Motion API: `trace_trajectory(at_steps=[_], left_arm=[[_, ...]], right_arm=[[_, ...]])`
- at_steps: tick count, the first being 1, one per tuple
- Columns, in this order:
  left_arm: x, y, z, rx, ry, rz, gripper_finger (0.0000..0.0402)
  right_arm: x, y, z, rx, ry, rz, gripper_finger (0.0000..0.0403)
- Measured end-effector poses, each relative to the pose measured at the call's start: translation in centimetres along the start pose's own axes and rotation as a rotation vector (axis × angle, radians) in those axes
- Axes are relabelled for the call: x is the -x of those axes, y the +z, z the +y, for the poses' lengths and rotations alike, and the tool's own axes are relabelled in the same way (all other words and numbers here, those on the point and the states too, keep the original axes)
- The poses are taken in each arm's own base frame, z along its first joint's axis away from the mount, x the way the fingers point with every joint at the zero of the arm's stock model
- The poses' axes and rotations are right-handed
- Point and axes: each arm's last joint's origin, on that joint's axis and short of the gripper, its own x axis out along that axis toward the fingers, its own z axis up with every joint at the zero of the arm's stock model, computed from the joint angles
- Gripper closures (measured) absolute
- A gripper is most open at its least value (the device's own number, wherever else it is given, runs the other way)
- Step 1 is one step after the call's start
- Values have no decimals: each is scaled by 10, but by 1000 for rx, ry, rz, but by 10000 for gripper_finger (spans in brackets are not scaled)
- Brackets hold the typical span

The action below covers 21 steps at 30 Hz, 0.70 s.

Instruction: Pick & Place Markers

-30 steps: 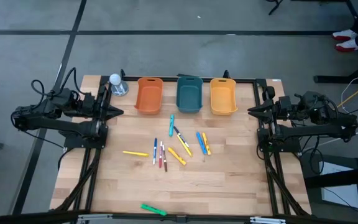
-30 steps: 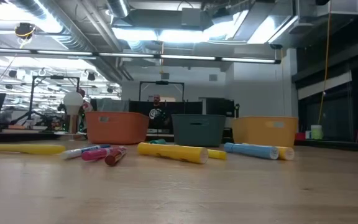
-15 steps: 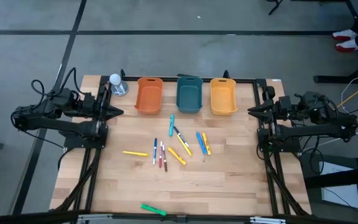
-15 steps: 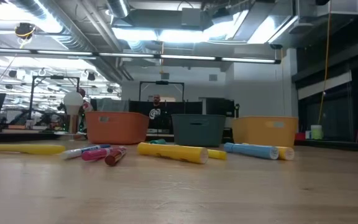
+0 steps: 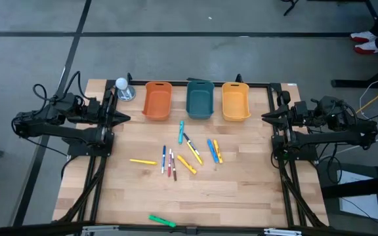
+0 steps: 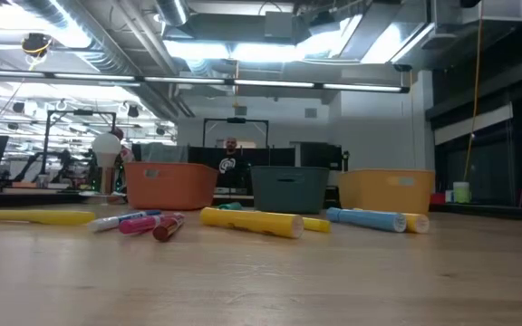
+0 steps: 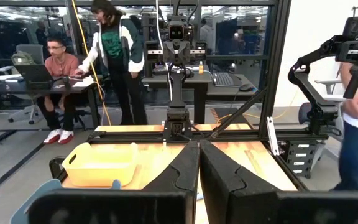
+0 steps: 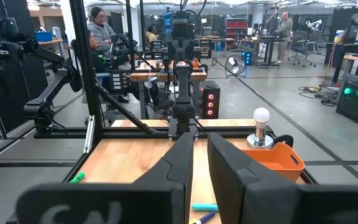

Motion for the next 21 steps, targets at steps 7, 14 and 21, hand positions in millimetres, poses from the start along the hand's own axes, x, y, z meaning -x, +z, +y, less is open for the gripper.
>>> trace_trajectory(at_steps=[7, 14, 21], left_arm=[[0, 0, 0, 0, 0, 0, 389], [0, 0, 0, 0, 0, 0, 393], [0, 0, 0, 0, 0, 0, 389]], right_arm=[[0, 0, 0, 0, 0, 0, 352], [0, 0, 0, 0, 0, 0, 352], [0, 0, 0, 0, 0, 0, 352]])
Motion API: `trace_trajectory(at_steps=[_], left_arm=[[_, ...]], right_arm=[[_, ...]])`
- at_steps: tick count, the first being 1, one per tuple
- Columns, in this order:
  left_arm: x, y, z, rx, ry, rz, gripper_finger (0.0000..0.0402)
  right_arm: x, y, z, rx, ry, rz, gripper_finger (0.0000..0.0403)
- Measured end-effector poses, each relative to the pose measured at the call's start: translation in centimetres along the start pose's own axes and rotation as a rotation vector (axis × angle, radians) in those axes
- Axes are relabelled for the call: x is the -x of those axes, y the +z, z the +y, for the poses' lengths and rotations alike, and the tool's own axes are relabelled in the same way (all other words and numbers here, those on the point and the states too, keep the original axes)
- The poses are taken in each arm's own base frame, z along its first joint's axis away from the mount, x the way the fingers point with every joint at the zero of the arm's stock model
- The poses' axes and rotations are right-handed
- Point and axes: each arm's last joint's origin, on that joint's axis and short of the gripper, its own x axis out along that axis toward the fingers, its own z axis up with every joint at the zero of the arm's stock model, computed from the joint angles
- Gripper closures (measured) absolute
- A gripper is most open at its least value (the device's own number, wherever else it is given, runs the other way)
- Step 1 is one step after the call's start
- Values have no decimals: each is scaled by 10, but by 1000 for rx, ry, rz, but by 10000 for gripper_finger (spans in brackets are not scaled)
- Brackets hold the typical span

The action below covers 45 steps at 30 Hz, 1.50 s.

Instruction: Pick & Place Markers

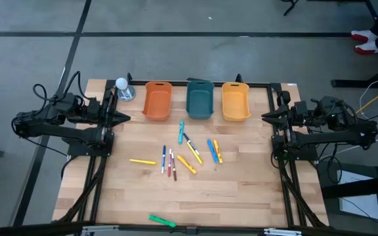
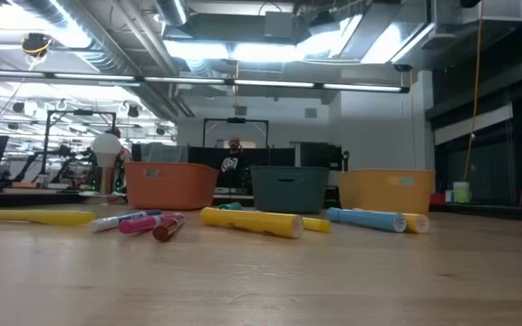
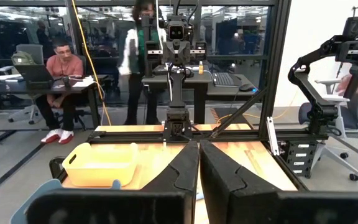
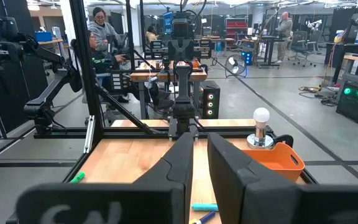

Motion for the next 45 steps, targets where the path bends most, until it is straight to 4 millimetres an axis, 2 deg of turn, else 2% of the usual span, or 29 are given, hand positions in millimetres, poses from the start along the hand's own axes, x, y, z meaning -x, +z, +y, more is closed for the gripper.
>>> trace_trajectory(at_steps=[34, 45], left_arm=[[0, 0, 0, 0, 0, 0, 393], [0, 0, 0, 0, 0, 0, 390]], right_arm=[[0, 1, 0, -24, 0, -11, 352], [2, 19, 0, -23, 2, -201, 352]])
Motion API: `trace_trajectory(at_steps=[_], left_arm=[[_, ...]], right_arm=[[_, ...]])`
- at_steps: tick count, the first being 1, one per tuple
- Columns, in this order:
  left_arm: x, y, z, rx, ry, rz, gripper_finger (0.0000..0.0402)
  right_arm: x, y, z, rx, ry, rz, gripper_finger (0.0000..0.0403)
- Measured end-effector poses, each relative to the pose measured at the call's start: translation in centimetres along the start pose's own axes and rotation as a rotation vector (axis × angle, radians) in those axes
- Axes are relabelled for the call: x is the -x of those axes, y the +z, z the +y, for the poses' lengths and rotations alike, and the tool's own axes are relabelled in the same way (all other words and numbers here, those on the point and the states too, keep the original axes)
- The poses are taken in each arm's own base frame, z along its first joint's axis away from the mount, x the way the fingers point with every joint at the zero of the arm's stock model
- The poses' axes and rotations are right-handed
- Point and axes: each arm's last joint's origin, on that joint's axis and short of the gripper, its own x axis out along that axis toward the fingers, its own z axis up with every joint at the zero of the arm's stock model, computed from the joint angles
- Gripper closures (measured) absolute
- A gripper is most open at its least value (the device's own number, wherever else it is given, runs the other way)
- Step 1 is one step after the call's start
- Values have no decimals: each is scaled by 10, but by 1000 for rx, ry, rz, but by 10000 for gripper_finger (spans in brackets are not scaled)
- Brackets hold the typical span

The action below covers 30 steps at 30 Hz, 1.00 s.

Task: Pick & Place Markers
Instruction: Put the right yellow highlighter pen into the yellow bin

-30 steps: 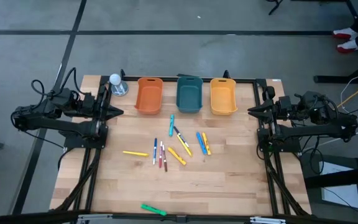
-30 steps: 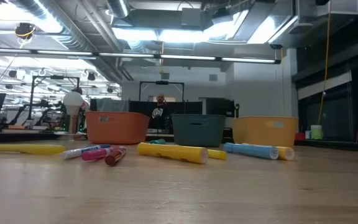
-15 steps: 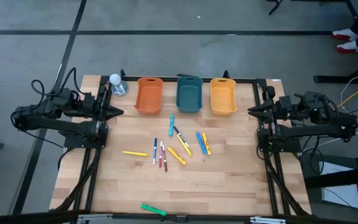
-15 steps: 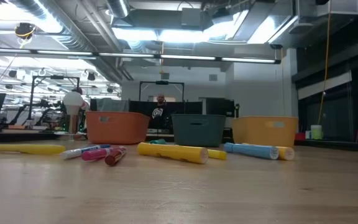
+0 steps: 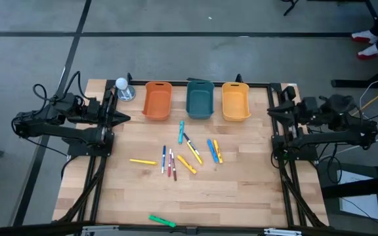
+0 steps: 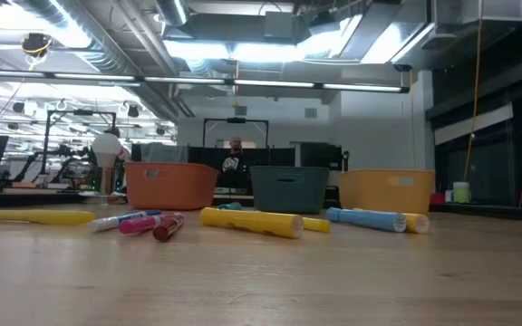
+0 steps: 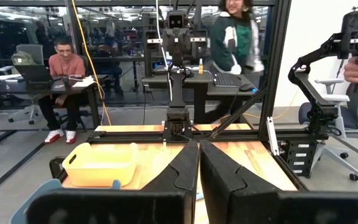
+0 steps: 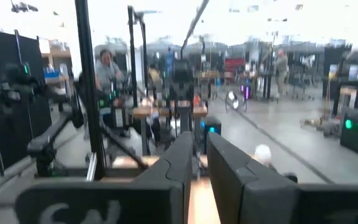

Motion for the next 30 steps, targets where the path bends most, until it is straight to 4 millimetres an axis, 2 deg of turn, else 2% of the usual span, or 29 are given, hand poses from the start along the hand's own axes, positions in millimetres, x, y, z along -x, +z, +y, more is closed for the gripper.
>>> trace_trajectory(at_steps=[11, 23, 30], left_arm=[[0, 0, 0, 0, 0, 0, 389], [0, 0, 0, 0, 0, 0, 391], [0, 0, 0, 0, 0, 0, 390]], right_arm=[[1, 25, 1, 0, 6, -258, 352], [-25, 27, 0, -35, -18, -317, 352], [-30, 34, -1, -44, -56, -415, 352]])
